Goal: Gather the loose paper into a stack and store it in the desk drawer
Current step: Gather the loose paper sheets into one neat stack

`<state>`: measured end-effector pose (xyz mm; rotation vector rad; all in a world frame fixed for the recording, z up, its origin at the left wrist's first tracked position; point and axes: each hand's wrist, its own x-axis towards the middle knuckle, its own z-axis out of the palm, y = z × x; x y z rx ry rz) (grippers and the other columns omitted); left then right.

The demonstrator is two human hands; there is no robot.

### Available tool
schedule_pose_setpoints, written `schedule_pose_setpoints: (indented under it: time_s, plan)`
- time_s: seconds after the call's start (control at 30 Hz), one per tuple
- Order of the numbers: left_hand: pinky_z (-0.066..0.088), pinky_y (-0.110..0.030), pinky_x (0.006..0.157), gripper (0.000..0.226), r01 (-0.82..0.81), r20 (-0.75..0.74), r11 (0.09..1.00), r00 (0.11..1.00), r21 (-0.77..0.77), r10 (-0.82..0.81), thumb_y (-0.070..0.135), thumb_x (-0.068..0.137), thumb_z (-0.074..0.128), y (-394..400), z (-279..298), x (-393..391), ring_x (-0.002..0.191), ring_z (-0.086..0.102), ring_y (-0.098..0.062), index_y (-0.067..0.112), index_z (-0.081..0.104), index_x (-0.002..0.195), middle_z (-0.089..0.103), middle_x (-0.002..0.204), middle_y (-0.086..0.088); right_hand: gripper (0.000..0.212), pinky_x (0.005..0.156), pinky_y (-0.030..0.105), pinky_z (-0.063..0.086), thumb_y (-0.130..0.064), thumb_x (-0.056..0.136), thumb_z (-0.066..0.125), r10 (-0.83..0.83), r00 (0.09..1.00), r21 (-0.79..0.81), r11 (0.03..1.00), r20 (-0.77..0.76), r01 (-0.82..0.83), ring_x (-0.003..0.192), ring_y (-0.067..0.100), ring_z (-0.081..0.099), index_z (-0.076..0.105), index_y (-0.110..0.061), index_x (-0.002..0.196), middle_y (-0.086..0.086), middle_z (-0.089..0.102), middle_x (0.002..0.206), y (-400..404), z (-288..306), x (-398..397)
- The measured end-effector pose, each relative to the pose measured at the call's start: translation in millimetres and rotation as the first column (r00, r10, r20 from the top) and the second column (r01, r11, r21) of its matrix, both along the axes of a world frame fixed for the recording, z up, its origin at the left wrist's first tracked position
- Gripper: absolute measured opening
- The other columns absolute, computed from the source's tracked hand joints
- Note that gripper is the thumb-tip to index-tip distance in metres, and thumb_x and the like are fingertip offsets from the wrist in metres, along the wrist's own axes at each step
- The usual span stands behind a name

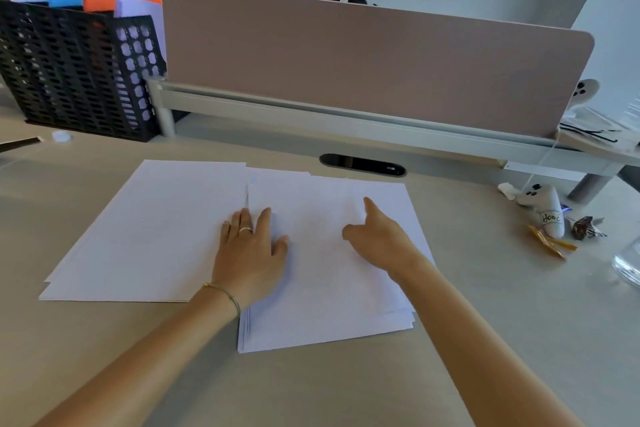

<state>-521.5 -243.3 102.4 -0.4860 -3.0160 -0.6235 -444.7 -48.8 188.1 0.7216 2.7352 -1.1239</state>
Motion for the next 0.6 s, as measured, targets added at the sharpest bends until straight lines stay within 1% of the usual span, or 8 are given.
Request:
schedule_pose_setpoints:
  time_s: [0.07,0.1,0.17,0.23,0.3,0.4,0.53,0.6]
  plan:
    - [0.004,-0.046,0.126,0.066,0.000,-0.005,1.000,1.000,0.027,0.000,0.045,0.101,0.032,1,3,2,0.155,0.007,-0.036,0.018,0.016,0.158,0.017,0.165,-0.023,0.082,0.102,0.037,0.038,-0.025,0.096,0.056,-0.041,0.999,-0.171,0.985,-0.028,0.035,0.143,0.031,0.041,0.010,-0.027,0.165,0.006,0.036,0.163,3,7,-3]
    - [0.003,-0.046,0.126,0.066,0.000,-0.013,1.000,1.000,0.028,0.000,0.044,0.101,0.033,2,3,4,0.155,0.006,-0.036,0.018,0.015,0.159,0.015,0.166,-0.023,0.082,0.098,0.035,0.037,-0.022,0.096,0.058,-0.082,0.996,-0.281,0.957,-0.043,0.067,0.135,0.029,0.048,0.013,-0.028,0.164,0.004,0.034,0.164,7,11,-2]
    - [0.002,-0.046,0.126,0.067,-0.001,-0.021,1.000,1.000,0.020,0.001,0.044,0.101,0.032,3,3,5,0.156,0.005,-0.035,0.018,0.013,0.159,0.014,0.166,-0.022,0.079,0.092,0.034,0.036,-0.019,0.093,0.065,-0.202,0.979,-0.490,0.856,-0.019,0.167,0.097,0.020,0.061,0.026,-0.030,0.161,0.001,0.040,0.159,18,12,-4]
    - [0.002,-0.046,0.126,0.068,-0.009,-0.019,0.999,1.000,0.033,0.010,0.044,0.100,0.033,3,2,4,0.156,0.005,-0.034,0.018,0.012,0.160,0.014,0.167,-0.020,0.066,0.088,0.039,0.044,-0.017,0.086,0.071,-0.309,0.950,-0.624,0.734,0.043,0.267,0.079,0.021,0.059,0.050,-0.025,0.148,0.005,0.054,0.145,31,9,-6]
    - [0.003,-0.045,0.126,0.068,-0.014,-0.034,0.998,0.999,0.056,0.016,0.042,0.100,0.035,3,3,4,0.155,0.008,-0.034,0.017,0.013,0.159,0.019,0.166,-0.020,0.046,0.081,0.041,0.051,-0.015,0.082,0.072,-0.352,0.932,-0.670,0.672,0.084,0.314,0.077,0.030,0.060,0.064,-0.013,0.127,0.013,0.067,0.116,40,9,-8]
    - [0.005,-0.045,0.126,0.068,-0.018,-0.043,0.996,0.999,0.090,0.022,0.038,0.100,0.037,3,4,4,0.155,0.011,-0.034,0.016,0.014,0.159,0.023,0.164,-0.020,0.022,0.069,0.036,0.053,-0.014,0.084,0.069,-0.374,0.923,-0.669,0.664,0.090,0.334,0.065,0.030,0.061,0.063,-0.011,0.105,0.017,0.069,0.089,42,11,-8]
    - [0.007,-0.045,0.125,0.067,-0.035,-0.042,0.998,0.998,0.060,0.038,0.039,0.099,0.035,2,2,4,0.154,0.012,-0.032,0.016,0.016,0.159,0.024,0.165,-0.017,0.037,0.081,0.046,0.058,-0.015,0.081,0.069,-0.376,0.925,-0.703,0.643,0.056,0.305,0.076,0.035,0.062,0.064,-0.011,0.117,0.017,0.064,0.102,39,13,-17]
    - [0.005,-0.044,0.126,0.066,-0.037,-0.034,0.997,0.999,0.062,0.040,0.039,0.099,0.035,2,2,5,0.155,0.010,-0.032,0.017,0.016,0.159,0.021,0.166,-0.017,0.047,0.079,0.048,0.058,-0.016,0.077,0.071,-0.362,0.931,-0.727,0.626,0.051,0.283,0.076,0.035,0.061,0.063,-0.011,0.123,0.016,0.061,0.109,37,14,-19]
